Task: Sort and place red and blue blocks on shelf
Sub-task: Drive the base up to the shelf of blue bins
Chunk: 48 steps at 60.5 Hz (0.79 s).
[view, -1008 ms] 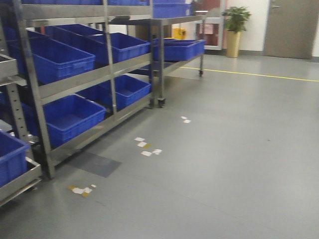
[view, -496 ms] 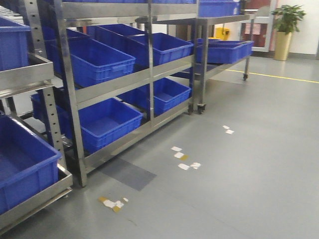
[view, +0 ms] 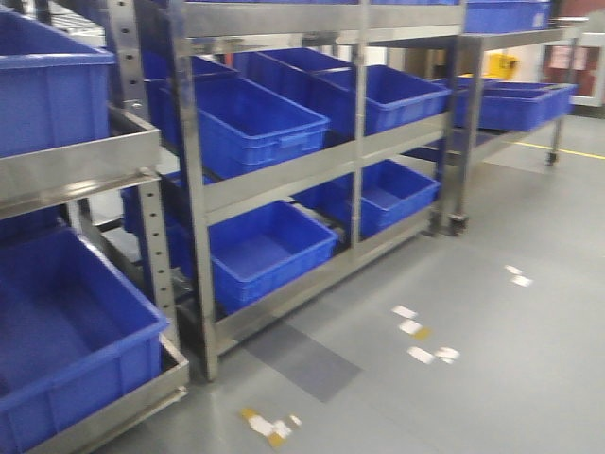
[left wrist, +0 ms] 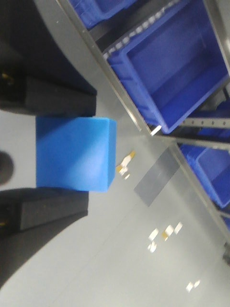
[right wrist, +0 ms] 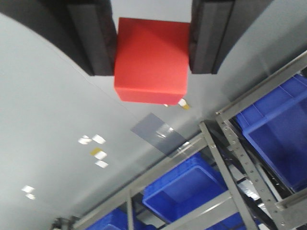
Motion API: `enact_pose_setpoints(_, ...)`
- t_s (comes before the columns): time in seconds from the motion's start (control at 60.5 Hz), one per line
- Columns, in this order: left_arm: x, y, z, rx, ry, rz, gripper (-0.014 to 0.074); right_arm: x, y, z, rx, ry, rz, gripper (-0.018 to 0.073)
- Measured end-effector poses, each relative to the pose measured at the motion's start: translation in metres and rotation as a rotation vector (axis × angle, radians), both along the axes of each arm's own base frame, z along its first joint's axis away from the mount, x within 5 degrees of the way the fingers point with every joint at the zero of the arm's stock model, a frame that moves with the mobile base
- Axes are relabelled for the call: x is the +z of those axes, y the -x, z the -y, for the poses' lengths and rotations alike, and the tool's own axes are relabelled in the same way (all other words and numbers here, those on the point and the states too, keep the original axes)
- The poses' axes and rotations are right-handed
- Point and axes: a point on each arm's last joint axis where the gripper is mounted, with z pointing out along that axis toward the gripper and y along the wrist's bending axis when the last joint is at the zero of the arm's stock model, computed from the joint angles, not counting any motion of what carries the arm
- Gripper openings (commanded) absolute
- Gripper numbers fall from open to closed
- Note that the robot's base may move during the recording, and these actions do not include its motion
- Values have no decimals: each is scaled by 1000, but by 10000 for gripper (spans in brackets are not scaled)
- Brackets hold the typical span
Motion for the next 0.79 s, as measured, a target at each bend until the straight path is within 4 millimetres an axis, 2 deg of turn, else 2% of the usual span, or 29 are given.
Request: enact_pose_setpoints(0.793, 0, 0, 0, 0, 0, 0, 124, 0, 0, 0, 0, 0, 0, 50)
